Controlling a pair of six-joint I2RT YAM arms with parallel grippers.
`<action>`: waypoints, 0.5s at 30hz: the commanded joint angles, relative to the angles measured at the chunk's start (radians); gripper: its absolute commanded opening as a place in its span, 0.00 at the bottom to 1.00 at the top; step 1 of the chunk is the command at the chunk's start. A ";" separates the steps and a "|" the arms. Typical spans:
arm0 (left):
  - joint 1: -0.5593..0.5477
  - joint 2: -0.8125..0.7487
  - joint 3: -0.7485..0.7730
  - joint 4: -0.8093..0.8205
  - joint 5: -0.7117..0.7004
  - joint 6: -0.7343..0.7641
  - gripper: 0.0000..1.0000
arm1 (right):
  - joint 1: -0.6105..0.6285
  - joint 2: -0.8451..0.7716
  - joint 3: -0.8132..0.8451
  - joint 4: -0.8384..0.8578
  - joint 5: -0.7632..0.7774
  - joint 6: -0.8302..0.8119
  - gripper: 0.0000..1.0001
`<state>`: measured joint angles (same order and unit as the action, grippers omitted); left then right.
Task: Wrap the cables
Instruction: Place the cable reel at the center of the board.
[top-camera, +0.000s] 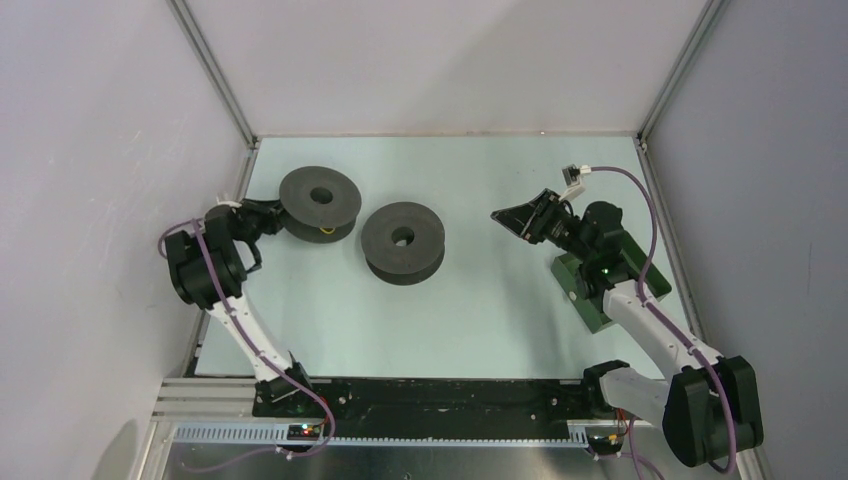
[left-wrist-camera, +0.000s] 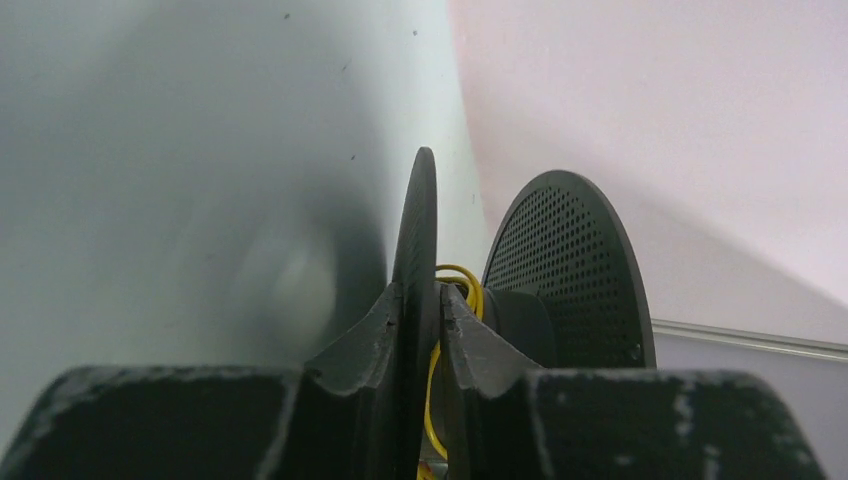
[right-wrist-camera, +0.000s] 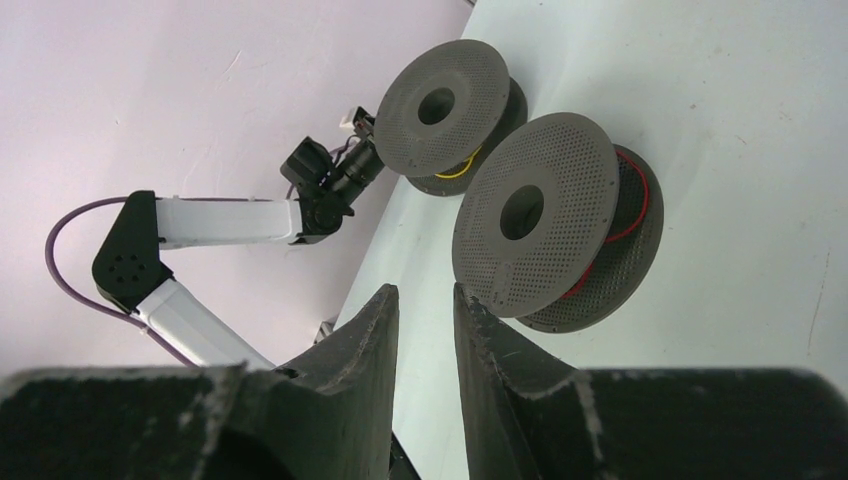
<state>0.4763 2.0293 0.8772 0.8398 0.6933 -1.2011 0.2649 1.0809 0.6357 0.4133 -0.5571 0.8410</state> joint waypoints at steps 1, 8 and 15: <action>0.016 -0.017 -0.047 0.050 -0.032 -0.004 0.24 | -0.009 -0.029 -0.003 0.004 -0.005 -0.014 0.31; 0.024 -0.069 -0.138 0.004 -0.090 0.071 0.33 | -0.010 -0.057 -0.010 -0.002 -0.013 -0.012 0.31; 0.026 -0.210 -0.226 -0.172 -0.196 0.178 0.42 | -0.039 -0.070 -0.010 -0.081 0.024 -0.071 0.32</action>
<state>0.4934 1.9469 0.6868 0.7471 0.5793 -1.1152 0.2516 1.0298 0.6277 0.3737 -0.5537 0.8108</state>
